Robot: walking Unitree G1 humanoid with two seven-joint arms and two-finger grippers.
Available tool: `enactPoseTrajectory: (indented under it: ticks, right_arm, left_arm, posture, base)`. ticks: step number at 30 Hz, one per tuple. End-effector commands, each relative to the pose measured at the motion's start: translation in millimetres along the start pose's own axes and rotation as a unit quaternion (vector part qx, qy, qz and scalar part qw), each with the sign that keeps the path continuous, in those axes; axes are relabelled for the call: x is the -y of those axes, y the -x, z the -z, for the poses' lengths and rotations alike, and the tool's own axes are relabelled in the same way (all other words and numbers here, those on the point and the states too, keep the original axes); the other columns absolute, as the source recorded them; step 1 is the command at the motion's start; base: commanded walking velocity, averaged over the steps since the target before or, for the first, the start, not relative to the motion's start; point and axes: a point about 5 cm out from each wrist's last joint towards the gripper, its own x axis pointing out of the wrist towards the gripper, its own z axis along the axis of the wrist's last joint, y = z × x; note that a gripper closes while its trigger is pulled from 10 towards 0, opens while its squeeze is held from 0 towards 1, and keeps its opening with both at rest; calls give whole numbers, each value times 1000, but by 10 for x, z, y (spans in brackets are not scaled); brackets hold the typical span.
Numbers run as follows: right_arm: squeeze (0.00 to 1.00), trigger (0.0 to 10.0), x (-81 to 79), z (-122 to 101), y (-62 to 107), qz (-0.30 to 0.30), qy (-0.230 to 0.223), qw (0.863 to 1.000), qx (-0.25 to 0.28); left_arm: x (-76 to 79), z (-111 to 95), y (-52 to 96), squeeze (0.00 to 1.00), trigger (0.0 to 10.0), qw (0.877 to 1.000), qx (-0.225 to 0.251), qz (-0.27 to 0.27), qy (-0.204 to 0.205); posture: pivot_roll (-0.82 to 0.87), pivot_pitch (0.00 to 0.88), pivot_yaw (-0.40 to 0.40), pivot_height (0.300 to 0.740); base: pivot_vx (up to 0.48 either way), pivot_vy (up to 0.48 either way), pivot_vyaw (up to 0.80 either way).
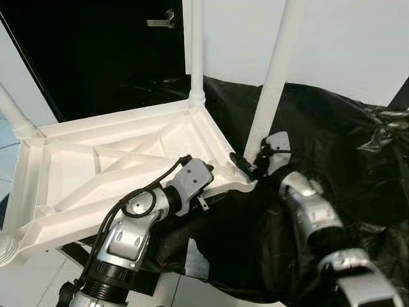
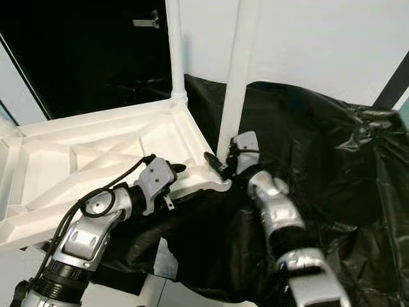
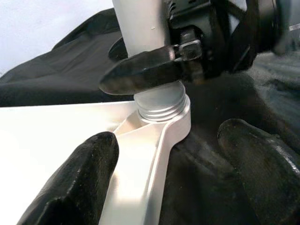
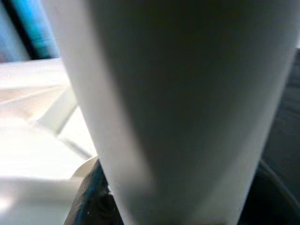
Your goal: Building children table
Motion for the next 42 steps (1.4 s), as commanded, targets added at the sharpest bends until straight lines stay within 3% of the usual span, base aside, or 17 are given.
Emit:
enactPoseTrajectory:
  ticks: [1, 7, 16, 17, 18, 19, 24, 25, 30, 31, 35, 39, 42]
  right_arm:
    - [0, 10000, -25, 155, 70, 42, -3, 998, -45]
    - [0, 10000, -226, 123, 107, 140, -30, 989, -44]
    - [0, 10000, -181, 21, 179, 139, -33, 990, -24]
    - [925, 10000, -157, 3, 193, 136, -37, 990, -17]
    - [925, 10000, -157, 3, 193, 136, -37, 990, -17]
    - [1000, 10000, -98, -46, 221, 117, -38, 992, 1]
    - [1000, 10000, -36, -88, 259, 94, -33, 995, 13]
    - [1000, 10000, 65, -107, 325, 45, -26, 999, 17]
    - [1000, 10000, 166, -103, 382, -22, -17, 1000, 8]
    - [0, 10000, 180, -101, 387, -31, -15, 999, 4]
    - [0, 10000, 202, -77, 347, -88, -11, 996, -7]
    - [0, 10000, 205, -63, 317, -106, 3, 994, -11]
    - [0, 10000, 212, -16, 174, -139, 19, 990, -25]
  left_arm:
    - [-51, -19, 7, 0, 10000, 998, 4, -66, -7]
    - [-16, -46, -57, 0, 10000, 998, 12, -58, -5]
    - [23, -30, -102, 0, 10000, 999, 14, -48, 1]
    - [22, -34, -110, 0, 10000, 999, 14, -47, 1]
    - [22, -34, -110, 0, 10000, 999, 14, -47, 1]
    - [17, -41, -120, 0, 10000, 999, 16, -46, 0]
    - [15, -44, -121, 0, 10000, 999, 16, -45, -1]
    - [2, -55, -117, 0, 10000, 999, 17, -43, -4]
    - [-37, -74, -100, 0, 10000, 999, 20, -45, -7]
    - [-43, -77, -97, 0, 10000, 999, 20, -46, -8]
    - [-47, -83, -74, 0, 10000, 999, 23, -44, -9]
    - [-47, -84, -69, 0, 10000, 999, 24, -43, -8]
    - [-47, -98, -66, 0, 10000, 999, 27, -39, -7]
  posture:
    - [76, 0, -76, 740]
    - [52, 0, -77, 740]
    - [14, 0, -59, 740]
    - [12, 0, -57, 740]
    - [12, 0, -57, 740]
    - [8, 0, -54, 740]
    - [4, 0, -52, 740]
    - [5, 0, -56, 740]
    - [8, 0, -53, 740]
    - [8, 0, -53, 740]
    - [14, 0, -50, 740]
    - [17, 0, -47, 740]
    - [23, 0, -42, 740]
  base:
    - [0, 0, 0]
    - [0, 0, 0]
    - [0, 0, 0]
    - [0, 0, 0]
    - [0, 0, 0]
    - [0, 0, 0]
    - [0, 0, 0]
    - [0, 0, 0]
    - [0, 0, 0]
    - [0, 0, 0]
    - [0, 0, 0]
    - [0, 0, 0]
    - [0, 0, 0]
